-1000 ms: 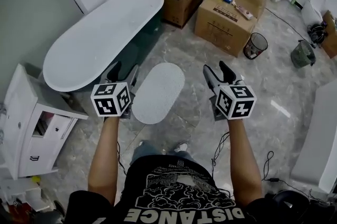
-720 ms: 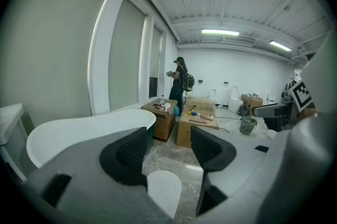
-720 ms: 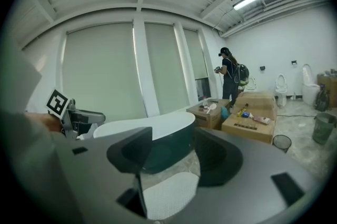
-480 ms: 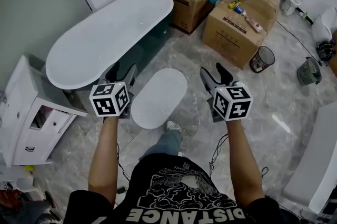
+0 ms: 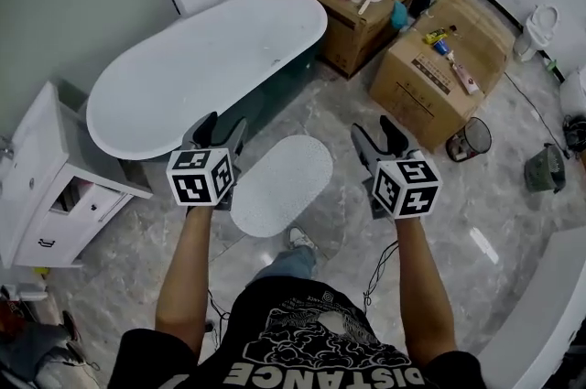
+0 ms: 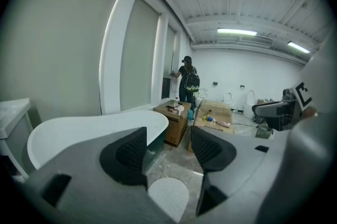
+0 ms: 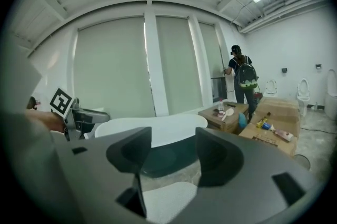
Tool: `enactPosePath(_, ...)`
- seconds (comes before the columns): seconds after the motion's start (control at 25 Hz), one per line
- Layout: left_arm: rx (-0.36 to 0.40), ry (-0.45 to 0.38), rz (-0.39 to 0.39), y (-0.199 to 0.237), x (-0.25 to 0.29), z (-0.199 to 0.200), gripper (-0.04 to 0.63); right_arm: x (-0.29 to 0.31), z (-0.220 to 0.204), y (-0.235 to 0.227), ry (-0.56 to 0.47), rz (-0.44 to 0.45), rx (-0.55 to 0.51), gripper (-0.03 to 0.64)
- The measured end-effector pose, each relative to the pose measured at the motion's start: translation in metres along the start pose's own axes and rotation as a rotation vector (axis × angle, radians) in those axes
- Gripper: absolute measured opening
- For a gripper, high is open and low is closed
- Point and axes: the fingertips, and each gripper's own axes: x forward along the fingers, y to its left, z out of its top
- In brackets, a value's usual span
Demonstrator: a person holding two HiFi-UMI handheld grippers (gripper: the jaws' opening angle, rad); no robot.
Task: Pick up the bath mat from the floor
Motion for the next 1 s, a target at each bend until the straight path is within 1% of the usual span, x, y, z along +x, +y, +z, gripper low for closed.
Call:
enactPosePath(0.24, -0.036, 0.002, 0.044, 0.028, 0.033, 0.013, 0.270, 0.056, 0.018, -0.010, 0.036, 0.049, -0.020, 0.250)
enactPosePath(0.44, -0.076, -0.003, 0.095, 0.064, 0.046, 0.017, 0.270, 0.102, 0.033, 0.004, 0.052, 0.100, -0.046, 0.261)
enactPosePath(0.68, -0.086, -0.007, 0.143, 0.087, 0.042, 0.020, 0.270, 0.133, 0.042, 0.019, 0.055, 0.155, -0.061, 0.261)
enactPosePath(1.0, -0.137, -0.016, 0.264, 0.120, 0.018, 0.009, 0.270, 0.174, 0.048, 0.041, 0.071, 0.260, -0.099, 0.264)
